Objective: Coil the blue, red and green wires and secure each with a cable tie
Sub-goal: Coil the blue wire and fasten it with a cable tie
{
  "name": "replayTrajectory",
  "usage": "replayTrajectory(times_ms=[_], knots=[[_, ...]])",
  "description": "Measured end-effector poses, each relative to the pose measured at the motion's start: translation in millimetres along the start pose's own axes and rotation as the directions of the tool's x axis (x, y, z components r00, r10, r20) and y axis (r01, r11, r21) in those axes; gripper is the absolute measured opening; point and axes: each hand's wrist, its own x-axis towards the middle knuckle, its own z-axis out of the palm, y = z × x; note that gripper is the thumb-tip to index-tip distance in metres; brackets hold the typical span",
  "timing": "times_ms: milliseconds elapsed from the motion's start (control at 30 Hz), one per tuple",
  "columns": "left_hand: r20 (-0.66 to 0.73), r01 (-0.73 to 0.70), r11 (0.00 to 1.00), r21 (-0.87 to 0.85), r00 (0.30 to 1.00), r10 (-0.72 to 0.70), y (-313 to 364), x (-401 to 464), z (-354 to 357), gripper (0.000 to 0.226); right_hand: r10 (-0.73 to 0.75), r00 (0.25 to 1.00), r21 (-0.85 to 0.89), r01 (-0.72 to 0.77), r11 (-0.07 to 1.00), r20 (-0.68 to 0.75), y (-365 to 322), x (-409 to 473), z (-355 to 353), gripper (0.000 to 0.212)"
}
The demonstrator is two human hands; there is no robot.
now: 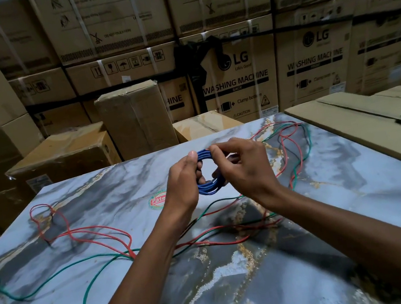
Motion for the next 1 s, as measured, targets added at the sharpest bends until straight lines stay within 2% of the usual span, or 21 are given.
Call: replayTrajectory(times_ms=[67, 167, 267, 367, 467, 567, 700, 800, 867, 1000], knots=[[0.043, -0.048, 0.992, 0.12, 0.998, 0.043, 1, -1, -3, 0.039, 0.03, 0.995, 0.029, -0.033, 0.999, 0.096, -2, -6, -12, 0.023], [0.118, -0.139, 0.963, 0.231, 0.986, 0.114, 4, -7, 4, 0.04, -0.031, 0.986, -0.104, 0.049, 0.993, 0.164, -1, -17, -27, 0.032], [0.194, -0.206, 0.938, 0.278, 0.969, 0.155, 6, -15, 16, 0.038, -0.08, 0.976, -0.231, 0.127, 0.965, 0.201, 4, -27, -37, 0.045], [0.231, -0.215, 0.941, 0.26, 0.96, 0.156, 8, -21, 27, 0.038, -0.134, 0.971, -0.264, 0.185, 0.947, 0.198, 7, -31, -52, 0.044], [0.241, -0.122, 0.984, 0.131, 0.967, 0.087, 12, -24, 39, 0.04, -0.174, 0.963, -0.272, 0.227, 0.935, 0.206, 7, -31, -66, 0.041], [0.236, 0.055, 0.997, -0.061, 0.971, -0.039, 17, -27, 55, 0.042, -0.2, 0.946, -0.266, 0.268, 0.926, 0.255, 9, -27, -81, 0.037], [0.29, 0.327, 0.893, -0.308, 0.927, -0.239, 26, -29, 82, 0.042, -0.18, 0.951, -0.321, 0.257, 0.912, 0.251, 18, -22, -96, 0.033], [0.377, 0.468, 0.832, -0.3, 0.859, -0.347, 38, -25, 98, 0.039, -0.128, 0.965, -0.358, 0.206, 0.911, 0.231, 28, -20, -109, 0.035], [0.382, 0.482, 0.844, -0.235, 0.844, -0.376, 43, -23, 113, 0.037, -0.082, 0.976, -0.364, 0.153, 0.919, 0.203, 34, -20, -122, 0.035], [0.24, 0.362, 0.913, -0.186, 0.918, -0.315, 36, -20, 156, 0.032, -0.022, 0.991, -0.377, 0.071, 0.923, 0.131, 42, -21, -146, 0.028]])
